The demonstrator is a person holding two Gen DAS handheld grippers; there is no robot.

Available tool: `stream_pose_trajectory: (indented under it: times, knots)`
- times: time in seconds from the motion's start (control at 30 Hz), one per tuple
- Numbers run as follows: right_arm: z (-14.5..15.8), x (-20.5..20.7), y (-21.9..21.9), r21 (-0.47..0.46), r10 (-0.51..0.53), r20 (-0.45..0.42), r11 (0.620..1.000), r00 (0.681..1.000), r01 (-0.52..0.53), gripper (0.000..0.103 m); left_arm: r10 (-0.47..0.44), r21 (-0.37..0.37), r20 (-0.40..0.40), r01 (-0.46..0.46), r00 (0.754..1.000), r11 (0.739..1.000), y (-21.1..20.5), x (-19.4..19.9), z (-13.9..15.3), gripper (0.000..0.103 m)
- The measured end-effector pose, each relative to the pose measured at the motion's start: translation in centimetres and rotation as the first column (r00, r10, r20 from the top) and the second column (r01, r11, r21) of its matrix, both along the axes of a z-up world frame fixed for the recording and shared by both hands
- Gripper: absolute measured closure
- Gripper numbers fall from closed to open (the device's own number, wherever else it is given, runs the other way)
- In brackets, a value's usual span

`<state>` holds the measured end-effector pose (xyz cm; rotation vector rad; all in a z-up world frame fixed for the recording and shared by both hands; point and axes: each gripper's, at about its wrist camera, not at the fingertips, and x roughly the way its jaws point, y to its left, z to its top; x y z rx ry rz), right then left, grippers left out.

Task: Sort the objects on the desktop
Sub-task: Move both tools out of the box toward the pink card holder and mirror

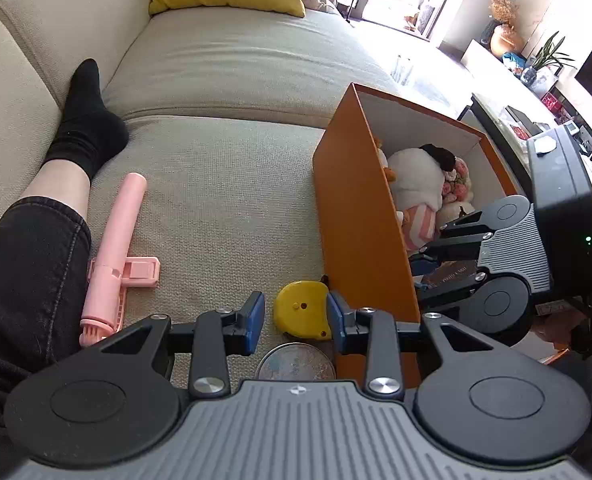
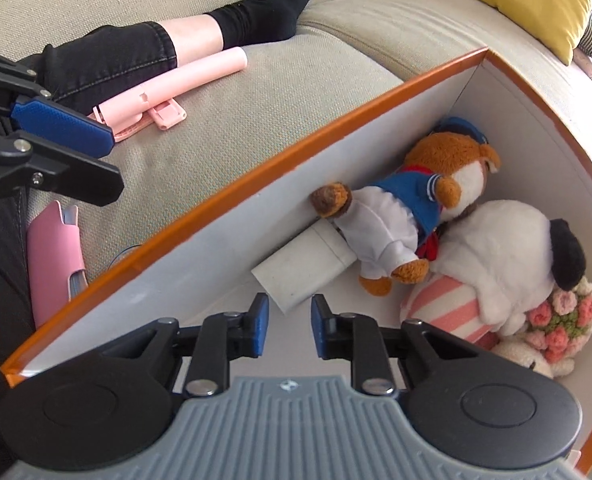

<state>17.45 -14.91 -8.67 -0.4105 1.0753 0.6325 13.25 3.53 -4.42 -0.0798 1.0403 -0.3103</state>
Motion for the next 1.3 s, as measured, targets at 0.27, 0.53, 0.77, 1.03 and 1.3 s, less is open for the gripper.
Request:
stream_pose_trajectory:
  times: [0.27,0.53,0.77,1.03,1.3]
  knots:
    - [2.9,-2.1,-0.6,0.071,-0.067,0.121,0.996,0.990,0.058,0.074,0.049,-0.014,0.047,-0.049,0.998,0.999,1.6,-1.9,0.8,0.064]
    - [7.4,-5.2,-0.7,0.204,-0.112,0.288,0.977,0.951,0.054,0.066,0.124,-0.016,0.117,-0.123,0.985,0.992,3.8,-3.7,2.1,0.064]
    - [9.0,-5.0,2.9,0.284,-0.093,0.209,0.958,0.973,0.030,0.055,0.158,0.000,0.138,-0.159,0.978,0.987,6.6,-5.1,2.6,0.064]
    - [7.1,-4.3,8.7,0.170,0.038,0.108,0.984,0.993,-0.056,0.058,0.160,0.028,0.095,-0.163,0.982,0.986,9.8,-6.7,1.1,0.064]
    - [2.6,-2.6,13.4,-0.037,0.222,-0.069,0.974,0.973,-0.225,0.058,0.090,0.024,0.038,-0.091,0.995,0.996,9.2,-6.2,-1.0,0.064]
